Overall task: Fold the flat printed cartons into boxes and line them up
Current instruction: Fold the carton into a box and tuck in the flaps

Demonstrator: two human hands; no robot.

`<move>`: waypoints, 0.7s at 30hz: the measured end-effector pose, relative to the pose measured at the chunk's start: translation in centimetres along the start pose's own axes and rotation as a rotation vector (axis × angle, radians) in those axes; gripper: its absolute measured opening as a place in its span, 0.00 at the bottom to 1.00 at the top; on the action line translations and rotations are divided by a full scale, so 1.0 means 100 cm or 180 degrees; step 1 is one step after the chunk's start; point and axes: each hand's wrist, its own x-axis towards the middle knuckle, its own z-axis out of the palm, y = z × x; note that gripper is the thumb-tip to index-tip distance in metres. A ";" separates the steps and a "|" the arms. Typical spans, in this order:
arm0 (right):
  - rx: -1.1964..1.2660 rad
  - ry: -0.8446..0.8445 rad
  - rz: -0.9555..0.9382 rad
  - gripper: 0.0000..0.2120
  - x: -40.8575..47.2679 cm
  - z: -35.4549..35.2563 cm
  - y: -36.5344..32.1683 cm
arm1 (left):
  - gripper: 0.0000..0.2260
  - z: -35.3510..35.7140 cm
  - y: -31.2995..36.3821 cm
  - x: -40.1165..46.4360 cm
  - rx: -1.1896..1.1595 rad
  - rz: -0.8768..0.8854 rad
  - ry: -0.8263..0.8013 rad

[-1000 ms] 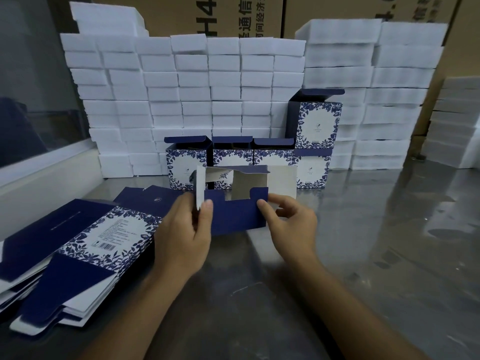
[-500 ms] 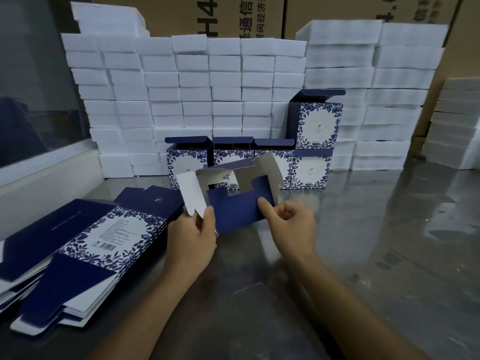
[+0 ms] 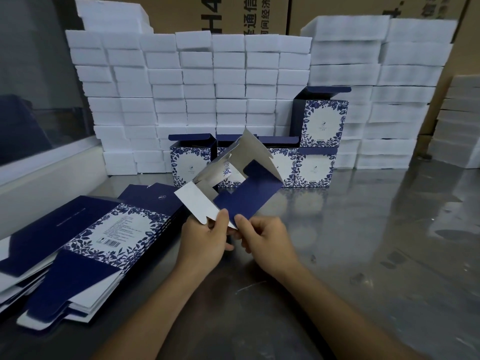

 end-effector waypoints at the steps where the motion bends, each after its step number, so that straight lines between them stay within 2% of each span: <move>1: 0.0017 0.0018 0.0049 0.21 0.000 0.000 0.001 | 0.11 0.001 0.000 0.000 -0.0014 -0.0015 -0.0028; 7: 0.0172 0.0118 0.0201 0.23 0.003 -0.002 0.008 | 0.11 0.002 -0.002 -0.002 0.0145 -0.0086 -0.0160; 14: 0.0384 0.0919 0.0243 0.24 0.012 -0.020 0.008 | 0.12 -0.001 0.002 -0.003 0.0423 -0.0048 -0.0057; 21: 0.0381 0.0830 0.0369 0.24 0.013 -0.019 0.010 | 0.14 -0.004 0.005 -0.005 0.0486 0.0132 -0.0051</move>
